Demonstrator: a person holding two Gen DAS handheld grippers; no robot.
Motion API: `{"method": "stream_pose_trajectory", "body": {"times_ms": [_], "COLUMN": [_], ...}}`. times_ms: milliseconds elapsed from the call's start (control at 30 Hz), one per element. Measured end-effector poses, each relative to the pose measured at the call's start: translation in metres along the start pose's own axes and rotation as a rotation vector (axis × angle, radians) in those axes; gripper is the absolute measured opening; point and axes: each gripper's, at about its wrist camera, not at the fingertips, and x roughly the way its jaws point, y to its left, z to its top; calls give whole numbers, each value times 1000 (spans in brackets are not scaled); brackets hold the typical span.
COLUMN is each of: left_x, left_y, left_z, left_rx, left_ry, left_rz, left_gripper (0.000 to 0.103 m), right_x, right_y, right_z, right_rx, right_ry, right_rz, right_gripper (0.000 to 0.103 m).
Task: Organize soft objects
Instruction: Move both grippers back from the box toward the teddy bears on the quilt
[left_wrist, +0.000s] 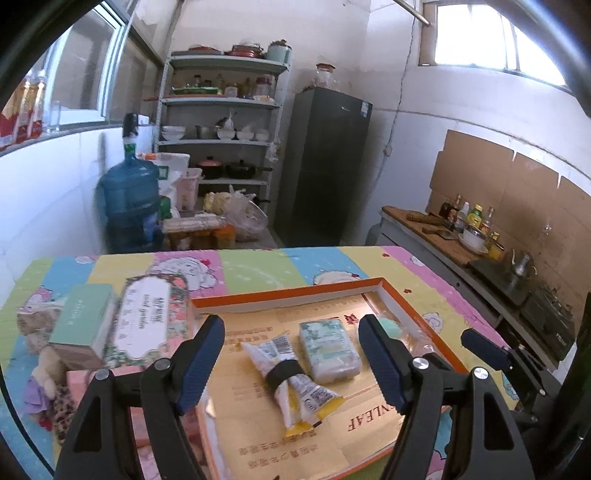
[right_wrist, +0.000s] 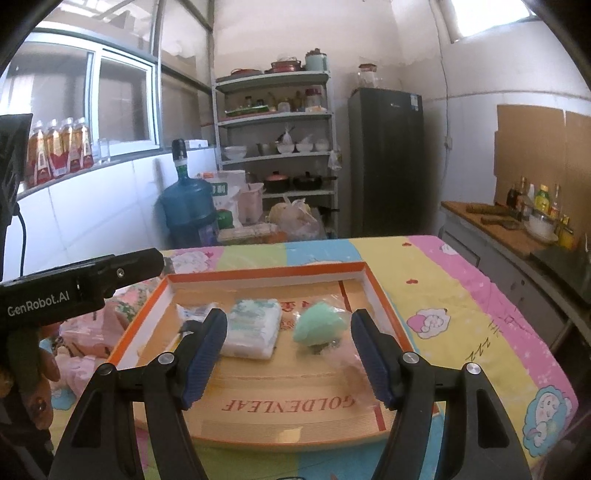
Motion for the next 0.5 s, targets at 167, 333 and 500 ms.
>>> {"method": "stream_pose_trajectory", "body": {"times_ms": [167, 333, 500], "left_x": [-25, -45, -61], "left_y": [12, 24, 39], "left_z": [-3, -7, -10], "left_rx": [-1, -2, -16], "left_ry": [-40, -64, -77], "left_rz": [26, 54, 71], "left_gripper": [75, 75, 75], "right_x": [-11, -19, -27], "right_y": [19, 40, 62], "right_z": [3, 4, 4], "right_rx": [-23, -43, -58], "right_ry": [-18, -30, -40], "right_rz": [9, 31, 45], "right_gripper": [71, 71, 71]}}
